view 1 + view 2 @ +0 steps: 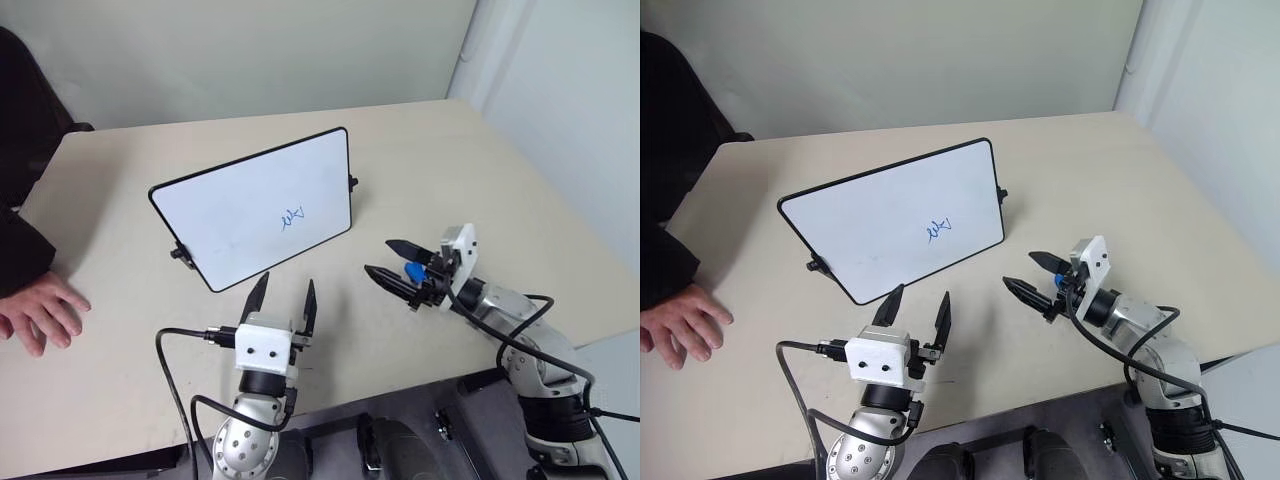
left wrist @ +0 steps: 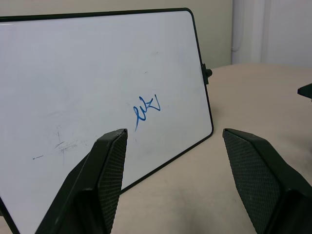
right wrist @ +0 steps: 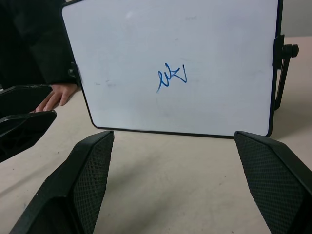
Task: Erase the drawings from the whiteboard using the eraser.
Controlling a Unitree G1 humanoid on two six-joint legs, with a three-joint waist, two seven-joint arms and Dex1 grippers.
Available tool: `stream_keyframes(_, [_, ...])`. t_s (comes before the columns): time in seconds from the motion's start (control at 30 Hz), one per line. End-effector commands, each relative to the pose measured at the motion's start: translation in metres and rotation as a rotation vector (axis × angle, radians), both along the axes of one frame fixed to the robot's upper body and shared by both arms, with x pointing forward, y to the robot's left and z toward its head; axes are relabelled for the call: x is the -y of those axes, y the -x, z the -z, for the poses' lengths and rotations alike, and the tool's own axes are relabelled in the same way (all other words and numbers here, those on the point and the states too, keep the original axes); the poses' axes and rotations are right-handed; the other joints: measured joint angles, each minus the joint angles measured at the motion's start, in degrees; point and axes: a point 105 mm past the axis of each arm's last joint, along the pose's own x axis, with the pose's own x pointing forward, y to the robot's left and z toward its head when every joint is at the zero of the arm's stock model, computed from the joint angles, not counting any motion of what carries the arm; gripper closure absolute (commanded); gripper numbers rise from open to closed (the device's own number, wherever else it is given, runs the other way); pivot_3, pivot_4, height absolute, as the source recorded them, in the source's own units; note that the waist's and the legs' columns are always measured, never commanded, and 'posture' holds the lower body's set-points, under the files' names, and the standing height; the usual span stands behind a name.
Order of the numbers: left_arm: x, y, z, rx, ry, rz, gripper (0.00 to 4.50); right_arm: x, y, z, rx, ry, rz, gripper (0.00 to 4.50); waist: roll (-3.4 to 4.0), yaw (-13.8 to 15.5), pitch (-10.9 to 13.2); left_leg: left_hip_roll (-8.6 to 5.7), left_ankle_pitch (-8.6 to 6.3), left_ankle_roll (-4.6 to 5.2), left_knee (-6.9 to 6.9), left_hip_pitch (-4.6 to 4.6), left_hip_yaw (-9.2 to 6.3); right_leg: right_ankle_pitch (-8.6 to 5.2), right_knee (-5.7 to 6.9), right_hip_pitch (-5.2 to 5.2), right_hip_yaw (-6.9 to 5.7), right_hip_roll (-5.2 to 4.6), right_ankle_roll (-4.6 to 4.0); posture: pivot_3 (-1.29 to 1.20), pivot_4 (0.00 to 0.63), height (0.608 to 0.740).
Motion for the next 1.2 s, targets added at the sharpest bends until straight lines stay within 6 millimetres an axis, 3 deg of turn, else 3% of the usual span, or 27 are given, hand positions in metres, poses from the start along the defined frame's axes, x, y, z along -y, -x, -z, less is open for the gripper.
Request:
stream_keyframes(0.03, [0.008,0.003,-0.01,0.039,0.039,0.018,1.08,0.0,0.004,-0.012,0.045,-0.006,-0.012,0.33,0.0,0.0,0.0,0.0,0.0,0.0,0.0,0.0,0.0,0.0,0.0,0.0,0.0,0.0,0.0,0.0,0.15,0.74])
stream_keyframes(0.27, [0.01,0.003,-0.01,0.039,0.04,0.021,1.08,0.007,0.003,-0.01,0.019,0.031,0.001,0.33,0.0,0.01,0.0,-0.01,0.0,0.0,0.0,0.0,0.0,0.0,0.0,0.01,0.0,0.0,0.01,0.0,0.15,0.74])
stream_keyframes(0.53, [0.011,0.004,-0.007,0.028,0.055,0.023,1.08,0.032,0.0,-0.008,-0.085,0.158,0.066,0.16,0.0,0.07,0.0,-0.05,0.0,0.0,0.01,0.0,0.02,-0.04,0.0,0.03,0.03,0.0,0.06,0.0,0.15,0.74])
stream_keyframes(0.77, [0.015,0.006,-0.006,0.021,0.068,0.029,1.08,0.055,-0.018,0.014,-0.253,0.358,0.177,0.16,-0.01,-0.02,0.0,-0.13,-0.01,0.02,0.01,0.02,0.04,-0.05,0.0,0.04,0.14,0.01,0.09,0.0,0.15,0.74])
stream_keyframes(0.93, [0.015,0.008,-0.006,0.021,0.073,0.023,1.08,0.054,-0.028,0.026,-0.358,0.439,0.182,0.16,0.0,-0.01,0.0,-0.15,-0.01,0.03,-0.01,0.05,0.04,-0.06,0.03,0.03,0.21,0.02,0.15,0.0,0.15,0.74])
stream_keyframes(1.2, [0.014,0.01,-0.008,0.029,0.071,0.008,1.08,0.058,-0.042,0.031,-0.368,0.485,0.236,0.16,0.0,0.13,0.0,-0.23,-0.14,0.19,-0.01,0.05,0.06,-0.21,0.03,0.0,0.45,0.02,0.38,0.0,0.15,0.74])
